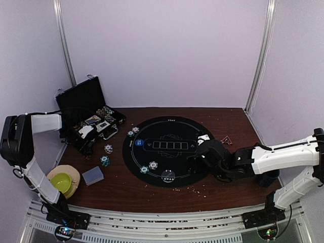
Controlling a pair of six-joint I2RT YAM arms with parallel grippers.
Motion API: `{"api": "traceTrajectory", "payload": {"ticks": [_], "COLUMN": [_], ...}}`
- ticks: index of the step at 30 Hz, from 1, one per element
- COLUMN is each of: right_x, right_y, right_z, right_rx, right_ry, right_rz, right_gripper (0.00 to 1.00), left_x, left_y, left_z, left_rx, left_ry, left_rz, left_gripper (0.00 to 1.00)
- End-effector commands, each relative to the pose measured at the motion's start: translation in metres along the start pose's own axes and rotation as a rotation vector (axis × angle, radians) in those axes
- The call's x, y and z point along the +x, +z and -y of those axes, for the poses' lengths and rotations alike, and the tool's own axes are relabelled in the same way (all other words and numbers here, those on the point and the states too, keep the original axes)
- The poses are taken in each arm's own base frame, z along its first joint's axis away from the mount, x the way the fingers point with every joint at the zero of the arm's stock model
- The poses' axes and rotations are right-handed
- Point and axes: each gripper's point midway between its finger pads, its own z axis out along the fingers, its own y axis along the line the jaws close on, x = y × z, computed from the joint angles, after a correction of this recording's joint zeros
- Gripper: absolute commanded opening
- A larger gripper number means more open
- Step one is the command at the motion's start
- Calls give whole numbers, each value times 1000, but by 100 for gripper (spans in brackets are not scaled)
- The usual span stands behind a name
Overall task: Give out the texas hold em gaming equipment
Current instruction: Pick up the poker chip from the pile of poker chips.
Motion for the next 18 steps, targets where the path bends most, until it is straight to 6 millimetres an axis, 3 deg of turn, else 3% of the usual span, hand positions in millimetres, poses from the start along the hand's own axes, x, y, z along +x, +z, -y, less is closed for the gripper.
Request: {"api": "traceTrajectory", "payload": {"ticks": [1, 18], "right_x": [-3, -2], "right_y": [1, 2], "right_z": [2, 1], "right_rx": [26, 30], "right_ry": [-4, -7], "right_rz": [19, 20], "right_gripper": [100, 100], "left_x": [-10, -2], "left_y": [-5, 0], "left_z": [-8, -14], "left_rx": [0, 3], "left_ry": [-4, -15], "left_rz": [41, 23], "left_gripper": [75, 71]}}
